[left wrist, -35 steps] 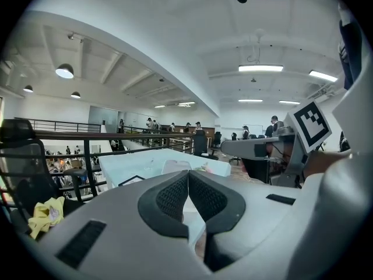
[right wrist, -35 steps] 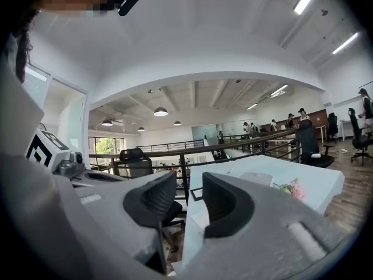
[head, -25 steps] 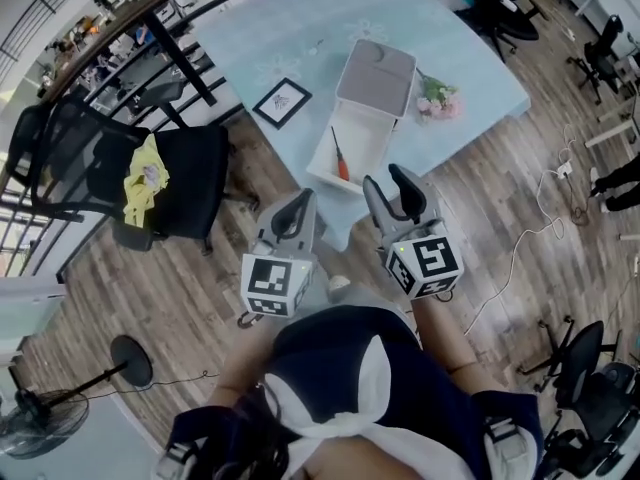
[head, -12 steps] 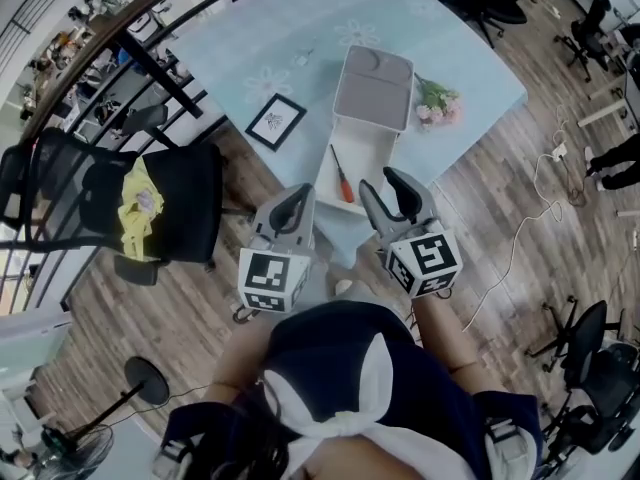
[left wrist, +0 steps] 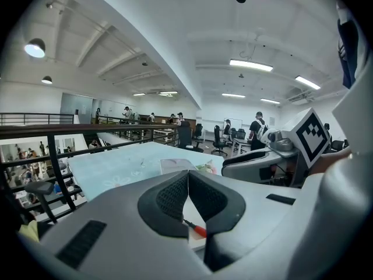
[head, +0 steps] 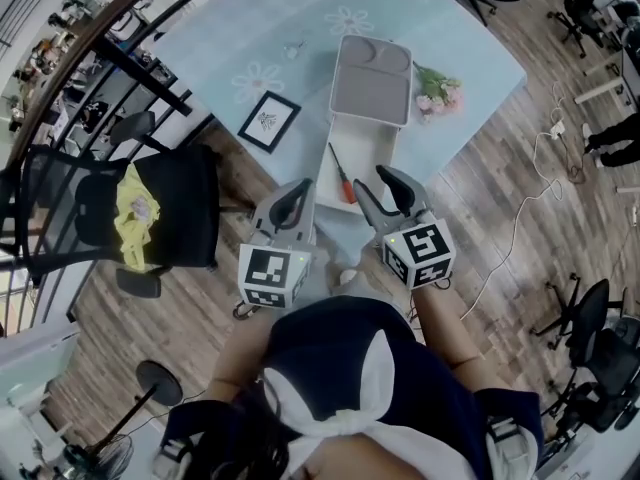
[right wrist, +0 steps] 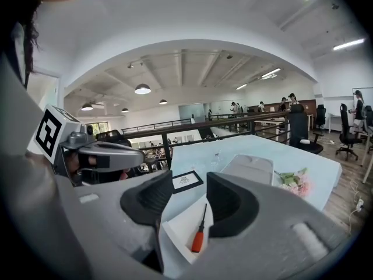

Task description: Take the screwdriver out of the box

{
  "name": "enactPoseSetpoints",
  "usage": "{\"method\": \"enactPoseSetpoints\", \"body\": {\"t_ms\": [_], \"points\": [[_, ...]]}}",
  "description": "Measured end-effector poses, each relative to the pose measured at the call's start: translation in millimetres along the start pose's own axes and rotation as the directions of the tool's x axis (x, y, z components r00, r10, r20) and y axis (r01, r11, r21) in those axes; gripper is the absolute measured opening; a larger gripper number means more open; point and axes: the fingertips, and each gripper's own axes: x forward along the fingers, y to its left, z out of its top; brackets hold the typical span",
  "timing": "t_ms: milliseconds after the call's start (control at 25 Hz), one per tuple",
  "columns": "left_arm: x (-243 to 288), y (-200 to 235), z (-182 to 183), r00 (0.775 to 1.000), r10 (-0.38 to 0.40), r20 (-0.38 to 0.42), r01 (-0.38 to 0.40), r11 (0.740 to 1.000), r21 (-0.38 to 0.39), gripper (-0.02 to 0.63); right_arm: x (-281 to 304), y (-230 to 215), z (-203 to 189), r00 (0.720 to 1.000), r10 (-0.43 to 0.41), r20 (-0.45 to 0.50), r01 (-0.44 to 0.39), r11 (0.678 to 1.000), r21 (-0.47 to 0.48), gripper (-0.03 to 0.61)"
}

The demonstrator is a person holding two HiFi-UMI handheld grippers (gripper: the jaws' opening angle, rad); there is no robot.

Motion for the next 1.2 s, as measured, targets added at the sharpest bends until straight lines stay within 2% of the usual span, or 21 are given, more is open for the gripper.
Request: {"method": "enactPoseSetpoints", "body": {"t_ms": [560,800,1200], "points": [[31,21,-17,0.994,-0.085,-0.063,0.086,0.996,0.01,0.018,46,-8,-55,0.982,0.007,-0.188,0.002,0.999,0.045,0.184],[43,40,-22,0.993,-0.097,-0.074,0.097,0.995,-0.001,0.018,65,-12,-86,0.955,0.01,-0.297,0.007,0.998,0.057,0.184],[58,58,-38,0.982,-0.157,-0.104,0.157,0.988,-0.011,0.018,90,-13,-124,0.909,0.015,-0.416,0.02,0.997,0.08,0.184]]}}
